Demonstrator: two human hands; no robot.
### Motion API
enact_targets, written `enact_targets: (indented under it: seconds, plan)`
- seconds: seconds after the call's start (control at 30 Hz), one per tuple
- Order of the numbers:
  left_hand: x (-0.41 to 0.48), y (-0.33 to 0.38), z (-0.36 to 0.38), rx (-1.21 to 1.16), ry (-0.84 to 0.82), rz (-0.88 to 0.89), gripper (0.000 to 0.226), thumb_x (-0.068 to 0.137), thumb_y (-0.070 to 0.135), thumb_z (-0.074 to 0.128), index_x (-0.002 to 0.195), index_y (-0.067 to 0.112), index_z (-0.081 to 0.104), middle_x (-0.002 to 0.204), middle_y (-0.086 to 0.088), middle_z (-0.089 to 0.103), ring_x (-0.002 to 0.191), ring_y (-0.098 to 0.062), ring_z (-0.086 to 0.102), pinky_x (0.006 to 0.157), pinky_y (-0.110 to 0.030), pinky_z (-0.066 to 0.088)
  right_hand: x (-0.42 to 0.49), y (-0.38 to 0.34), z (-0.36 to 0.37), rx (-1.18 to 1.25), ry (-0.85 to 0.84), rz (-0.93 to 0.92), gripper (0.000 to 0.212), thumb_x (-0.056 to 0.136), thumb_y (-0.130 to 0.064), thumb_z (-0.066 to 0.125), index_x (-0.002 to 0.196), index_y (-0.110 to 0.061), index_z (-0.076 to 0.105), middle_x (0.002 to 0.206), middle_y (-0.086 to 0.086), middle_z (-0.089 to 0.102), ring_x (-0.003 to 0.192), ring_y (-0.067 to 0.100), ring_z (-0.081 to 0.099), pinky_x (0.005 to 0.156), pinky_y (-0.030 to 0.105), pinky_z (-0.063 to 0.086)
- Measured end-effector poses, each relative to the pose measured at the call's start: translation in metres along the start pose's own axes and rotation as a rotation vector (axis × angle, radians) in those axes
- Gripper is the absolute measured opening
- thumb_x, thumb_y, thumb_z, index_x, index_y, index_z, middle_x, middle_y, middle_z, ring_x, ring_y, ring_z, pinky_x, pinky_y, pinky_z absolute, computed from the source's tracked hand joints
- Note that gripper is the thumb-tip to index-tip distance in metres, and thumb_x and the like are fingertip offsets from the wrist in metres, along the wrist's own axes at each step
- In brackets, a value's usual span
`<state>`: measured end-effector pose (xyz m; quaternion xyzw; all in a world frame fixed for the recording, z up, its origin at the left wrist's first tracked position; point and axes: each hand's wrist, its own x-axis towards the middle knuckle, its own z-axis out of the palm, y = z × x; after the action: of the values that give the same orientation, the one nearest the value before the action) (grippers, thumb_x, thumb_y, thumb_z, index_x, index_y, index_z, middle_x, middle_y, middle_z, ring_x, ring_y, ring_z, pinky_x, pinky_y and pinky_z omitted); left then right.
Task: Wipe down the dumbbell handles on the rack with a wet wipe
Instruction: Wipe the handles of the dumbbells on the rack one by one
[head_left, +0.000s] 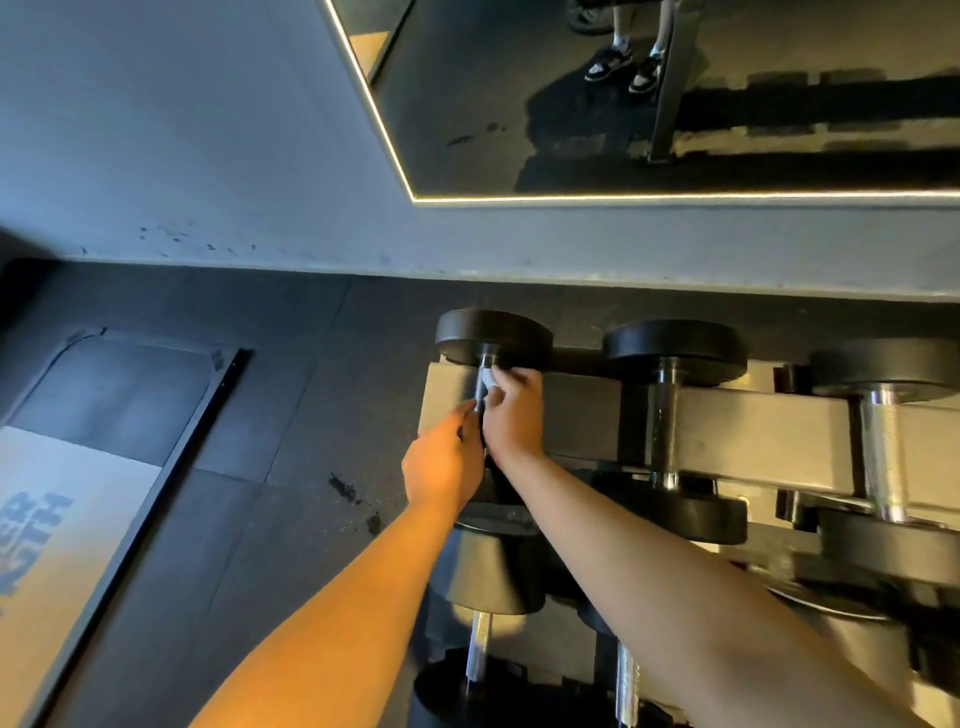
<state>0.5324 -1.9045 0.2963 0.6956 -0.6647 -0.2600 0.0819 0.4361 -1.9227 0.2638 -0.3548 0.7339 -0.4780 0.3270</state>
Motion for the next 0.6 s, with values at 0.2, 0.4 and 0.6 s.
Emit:
enact_targets:
  seconds: [0.2,0.4,0.6]
  plan:
    - [-0.001,-0.002,0.001,-0.003,0.011,-0.004,0.037,0.106,0.042,0.027,0.132,0.051,0.052,0.095,-0.006,0.069,0.085,-0.031,0.064,0.08,-0.039,0.054,-0.022,0.024,-0.004,0.014,-0.152,0.148,0.009,0.09,-0.013,0.068,0.083,-0.016,0.075,0.085,-0.003,0.068,0.089,0.019,0.068,0.08,0.022,0.051]
    - [-0.003,-0.002,-0.002,-0.032,0.037,0.019,0.037,0.107,0.04,0.027,0.134,0.05,0.051,0.094,0.009,0.065,0.08,-0.016,0.057,0.075,-0.03,0.041,-0.009,0.003,-0.013,0.004,-0.043,0.054,0.015,0.096,-0.013,0.064,0.105,-0.01,0.075,0.098,-0.002,0.061,0.086,0.002,0.058,0.072,-0.002,0.038]
    - [-0.001,-0.015,-0.006,-0.123,-0.039,0.097,0.037,0.107,0.044,0.023,0.138,0.049,0.044,0.105,0.006,0.07,0.085,-0.014,0.063,0.079,-0.034,0.052,-0.028,0.006,0.004,-0.077,-0.03,0.174,0.01,0.094,-0.016,0.061,0.095,-0.011,0.071,0.096,0.001,0.068,0.091,0.018,0.066,0.073,0.022,0.048]
